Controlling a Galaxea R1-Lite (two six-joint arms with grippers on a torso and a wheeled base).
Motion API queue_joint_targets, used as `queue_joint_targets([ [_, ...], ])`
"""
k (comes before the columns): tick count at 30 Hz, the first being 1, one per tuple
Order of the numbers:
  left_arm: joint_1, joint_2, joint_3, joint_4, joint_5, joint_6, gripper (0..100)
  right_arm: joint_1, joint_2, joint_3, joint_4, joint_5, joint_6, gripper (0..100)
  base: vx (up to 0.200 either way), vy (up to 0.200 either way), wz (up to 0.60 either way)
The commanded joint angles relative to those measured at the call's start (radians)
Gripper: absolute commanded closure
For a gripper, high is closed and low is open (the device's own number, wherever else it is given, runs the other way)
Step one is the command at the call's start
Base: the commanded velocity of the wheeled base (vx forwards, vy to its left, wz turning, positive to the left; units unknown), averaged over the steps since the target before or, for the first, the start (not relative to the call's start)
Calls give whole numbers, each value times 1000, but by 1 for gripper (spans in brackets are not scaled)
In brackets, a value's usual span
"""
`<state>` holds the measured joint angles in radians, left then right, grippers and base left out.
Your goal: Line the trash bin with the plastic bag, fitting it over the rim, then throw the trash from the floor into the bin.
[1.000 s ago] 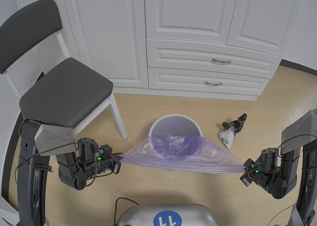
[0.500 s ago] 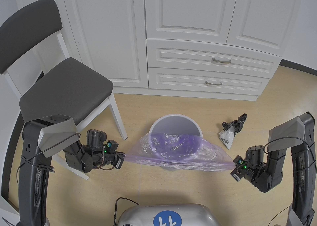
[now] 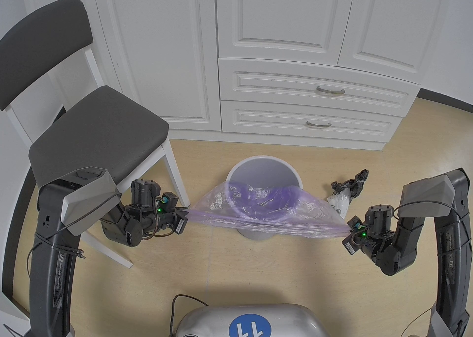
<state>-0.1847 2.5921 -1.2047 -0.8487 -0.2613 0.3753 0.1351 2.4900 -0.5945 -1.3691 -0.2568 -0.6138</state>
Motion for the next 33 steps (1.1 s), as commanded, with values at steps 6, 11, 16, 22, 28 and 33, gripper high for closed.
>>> queue_joint_targets([
  [6,24,-32,116,-13,-26,19,100,1,-56,62,-38,4,-1,100,0,0,0],
  [11,54,-167,224,-26,-213,19,100,1,-168,127,-48,14,-6,100,0,0,0],
  [16,47,-191,235,-95,-234,-27,100,-2,-207,116,-51,18,25,100,0,0,0],
  [22,-27,-89,226,-378,-219,-223,100,51,-201,87,-87,31,128,100,0,0,0],
  [28,-90,-81,232,-435,-179,-276,100,98,-203,78,-108,83,210,100,0,0,0],
  [33,-162,-76,226,-458,-96,-346,100,141,-206,73,-125,111,286,100,0,0,0],
])
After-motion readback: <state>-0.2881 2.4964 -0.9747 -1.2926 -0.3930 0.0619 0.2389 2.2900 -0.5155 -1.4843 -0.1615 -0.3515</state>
